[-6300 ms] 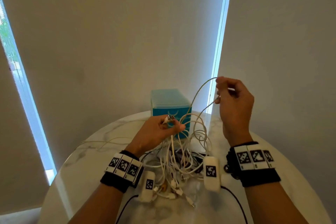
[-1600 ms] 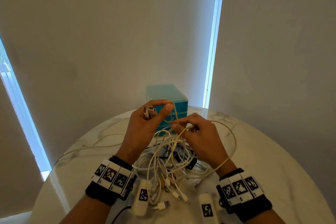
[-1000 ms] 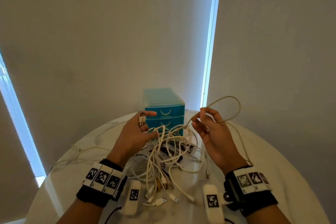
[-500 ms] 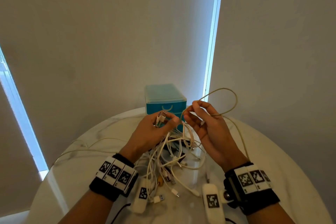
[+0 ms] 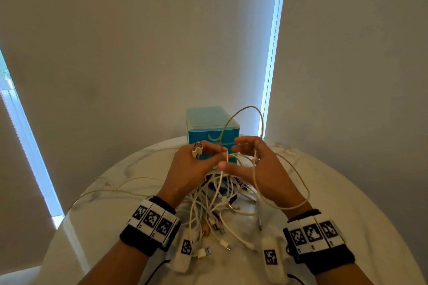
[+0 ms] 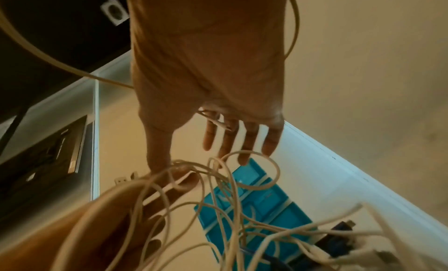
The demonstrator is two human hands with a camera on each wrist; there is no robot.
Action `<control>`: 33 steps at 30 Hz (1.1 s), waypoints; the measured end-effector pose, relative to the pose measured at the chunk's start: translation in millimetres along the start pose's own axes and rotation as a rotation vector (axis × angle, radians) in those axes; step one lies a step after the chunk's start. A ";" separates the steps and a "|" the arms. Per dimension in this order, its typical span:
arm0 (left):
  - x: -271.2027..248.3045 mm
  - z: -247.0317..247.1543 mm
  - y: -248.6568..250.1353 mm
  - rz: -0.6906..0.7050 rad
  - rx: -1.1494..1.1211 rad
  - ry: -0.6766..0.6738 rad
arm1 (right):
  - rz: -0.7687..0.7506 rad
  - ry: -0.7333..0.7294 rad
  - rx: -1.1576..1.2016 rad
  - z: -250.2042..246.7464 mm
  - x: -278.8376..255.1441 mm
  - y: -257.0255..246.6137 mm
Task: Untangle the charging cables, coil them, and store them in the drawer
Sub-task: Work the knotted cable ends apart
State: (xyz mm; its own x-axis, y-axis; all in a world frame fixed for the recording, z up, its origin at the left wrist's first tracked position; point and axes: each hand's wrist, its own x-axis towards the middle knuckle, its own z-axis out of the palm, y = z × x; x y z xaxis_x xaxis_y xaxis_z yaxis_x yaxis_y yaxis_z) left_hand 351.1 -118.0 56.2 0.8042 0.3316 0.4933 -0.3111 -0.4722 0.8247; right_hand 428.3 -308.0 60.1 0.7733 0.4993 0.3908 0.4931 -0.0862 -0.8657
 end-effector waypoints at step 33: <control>3.8 0.6 -12.5 -0.083 0.114 -0.091 | -0.260 0.323 0.052 4.6 0.0 14.8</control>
State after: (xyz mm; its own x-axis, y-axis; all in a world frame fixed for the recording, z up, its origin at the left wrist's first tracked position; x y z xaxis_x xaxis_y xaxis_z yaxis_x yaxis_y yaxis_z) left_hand 358.4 -111.2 47.6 0.8690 0.3006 0.3930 -0.1858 -0.5378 0.8223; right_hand 433.8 -305.3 45.8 0.7151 0.2023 0.6691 0.6739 0.0548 -0.7368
